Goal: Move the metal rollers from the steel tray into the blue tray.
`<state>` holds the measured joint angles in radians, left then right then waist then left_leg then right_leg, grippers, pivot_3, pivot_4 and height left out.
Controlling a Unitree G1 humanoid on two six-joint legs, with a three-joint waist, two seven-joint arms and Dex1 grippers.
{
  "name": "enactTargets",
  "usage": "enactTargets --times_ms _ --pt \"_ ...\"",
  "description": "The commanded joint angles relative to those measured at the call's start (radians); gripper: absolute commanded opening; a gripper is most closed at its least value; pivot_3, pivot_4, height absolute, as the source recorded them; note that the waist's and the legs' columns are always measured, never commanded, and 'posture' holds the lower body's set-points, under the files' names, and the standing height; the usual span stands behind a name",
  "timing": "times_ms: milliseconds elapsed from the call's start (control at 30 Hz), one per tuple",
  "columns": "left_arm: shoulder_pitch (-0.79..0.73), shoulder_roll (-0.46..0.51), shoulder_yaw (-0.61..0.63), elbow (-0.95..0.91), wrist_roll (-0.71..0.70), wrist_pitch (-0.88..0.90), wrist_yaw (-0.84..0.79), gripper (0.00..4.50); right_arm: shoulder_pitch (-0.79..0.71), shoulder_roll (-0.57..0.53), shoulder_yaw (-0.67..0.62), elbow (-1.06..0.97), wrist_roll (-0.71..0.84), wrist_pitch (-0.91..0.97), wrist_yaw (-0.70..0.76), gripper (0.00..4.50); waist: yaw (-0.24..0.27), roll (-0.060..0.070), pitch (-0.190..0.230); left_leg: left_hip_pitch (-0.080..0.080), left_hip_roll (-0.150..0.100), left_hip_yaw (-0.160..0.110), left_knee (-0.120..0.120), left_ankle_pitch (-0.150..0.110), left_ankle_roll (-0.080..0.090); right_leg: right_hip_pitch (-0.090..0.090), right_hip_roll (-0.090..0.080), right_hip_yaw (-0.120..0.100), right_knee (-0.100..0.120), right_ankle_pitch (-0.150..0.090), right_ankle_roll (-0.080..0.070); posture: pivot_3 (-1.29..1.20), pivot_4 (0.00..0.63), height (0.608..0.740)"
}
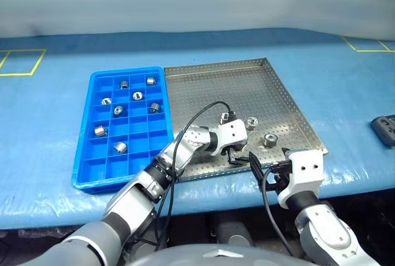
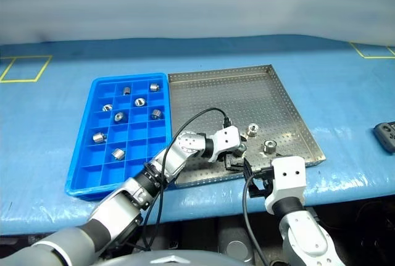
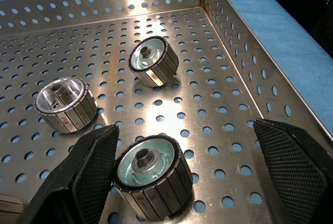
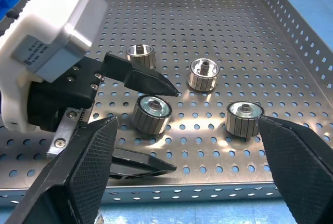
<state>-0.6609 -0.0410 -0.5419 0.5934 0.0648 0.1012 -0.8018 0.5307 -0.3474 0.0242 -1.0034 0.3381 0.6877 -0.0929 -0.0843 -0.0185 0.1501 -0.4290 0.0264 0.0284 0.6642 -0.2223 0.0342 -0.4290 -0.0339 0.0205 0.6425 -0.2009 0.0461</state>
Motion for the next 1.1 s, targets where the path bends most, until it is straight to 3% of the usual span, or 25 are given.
enactTargets --times_ms 33,167,233,467,600,833,1100 --pt "-0.016 -0.038 0.027 0.035 0.015 -0.032 0.047 4.48 -0.010 -0.003 -0.002 -0.044 0.008 0.004 -0.005 4.50 0.000 0.000 0.000 0.000 0.000 0.000 0.000 0.000 0.000 0.000 0.000 0.000 0.000 0.000 0.000 -0.20 0.150 0.740" --pt "-0.024 -0.051 0.033 0.072 0.036 -0.022 0.076 4.48 -0.016 -0.001 0.002 -0.044 0.008 0.010 -0.007 4.50 0.000 0.000 0.000 0.000 0.000 0.000 0.000 0.000 0.000 0.000 0.000 0.000 0.000 0.000 0.000 -0.20 0.150 0.740" --pt "-0.026 -0.051 0.034 0.080 0.044 -0.022 0.077 4.12 -0.017 0.000 0.003 -0.044 0.007 0.011 -0.009 4.50 0.000 0.000 0.000 0.000 0.000 0.000 0.000 0.000 0.000 0.000 0.000 0.000 0.000 0.000 0.000 -0.20 0.150 0.740" --pt "-0.020 -0.039 0.040 0.049 0.045 -0.003 0.052 1.96 -0.024 0.003 0.004 -0.044 0.005 0.015 -0.010 4.50 0.000 0.000 0.000 0.000 0.000 0.000 0.000 0.000 0.000 0.000 0.000 0.000 0.000 0.000 0.000 -0.20 0.150 0.740" --pt "-0.009 -0.021 0.047 -0.046 0.020 0.032 -0.001 1.89 -0.041 0.001 0.007 -0.044 0.005 0.025 -0.004 4.50 -0.001 0.000 0.000 0.000 0.000 0.000 0.000 0.000 0.000 0.000 0.000 0.000 0.000 0.000 0.000 -0.20 0.150 0.740" --pt "0.039 0.021 0.163 -0.432 -0.156 0.288 -0.071 1.89 -0.125 -0.021 0.015 -0.044 0.018 0.068 0.030 4.50 0.005 0.000 0.000 0.000 0.000 0.001 0.000 0.000 0.000 0.000 0.000 0.001 0.000 0.000 0.000 -0.11 0.150 0.740" --pt "0.120 0.162 0.332 -0.805 -0.299 0.447 -0.019 1.89 -0.331 -0.059 0.062 0.023 0.044 0.159 0.149 4.50 0.033 0.000 0.000 0.001 0.002 0.000 0.001 0.000 0.000 0.001 0.004 0.003 0.001 0.001 0.000 0.04 0.150 0.740"
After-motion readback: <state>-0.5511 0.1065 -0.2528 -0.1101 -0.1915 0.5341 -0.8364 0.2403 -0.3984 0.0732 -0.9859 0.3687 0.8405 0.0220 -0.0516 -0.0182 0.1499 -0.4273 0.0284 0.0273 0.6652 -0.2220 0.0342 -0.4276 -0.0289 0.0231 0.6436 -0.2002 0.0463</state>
